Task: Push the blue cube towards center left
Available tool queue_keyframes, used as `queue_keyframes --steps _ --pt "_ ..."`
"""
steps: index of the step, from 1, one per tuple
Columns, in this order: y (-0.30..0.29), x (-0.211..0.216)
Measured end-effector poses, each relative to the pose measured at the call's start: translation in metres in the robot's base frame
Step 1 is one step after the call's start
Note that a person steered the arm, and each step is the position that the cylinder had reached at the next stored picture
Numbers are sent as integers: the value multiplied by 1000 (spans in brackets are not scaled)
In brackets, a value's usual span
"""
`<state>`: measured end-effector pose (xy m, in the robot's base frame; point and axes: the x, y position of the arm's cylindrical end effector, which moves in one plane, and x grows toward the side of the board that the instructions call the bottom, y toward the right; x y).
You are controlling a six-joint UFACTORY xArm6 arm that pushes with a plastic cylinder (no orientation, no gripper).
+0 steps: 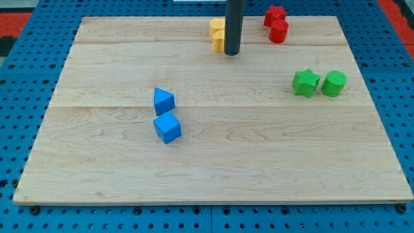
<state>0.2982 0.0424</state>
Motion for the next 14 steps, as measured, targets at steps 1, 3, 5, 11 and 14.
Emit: queue_keyframes --steps 1,3,5,11,14 --pt "-11 -7" --pt "-23 -2" --pt "-13 35" --pt "32 42" --pt "7 79"
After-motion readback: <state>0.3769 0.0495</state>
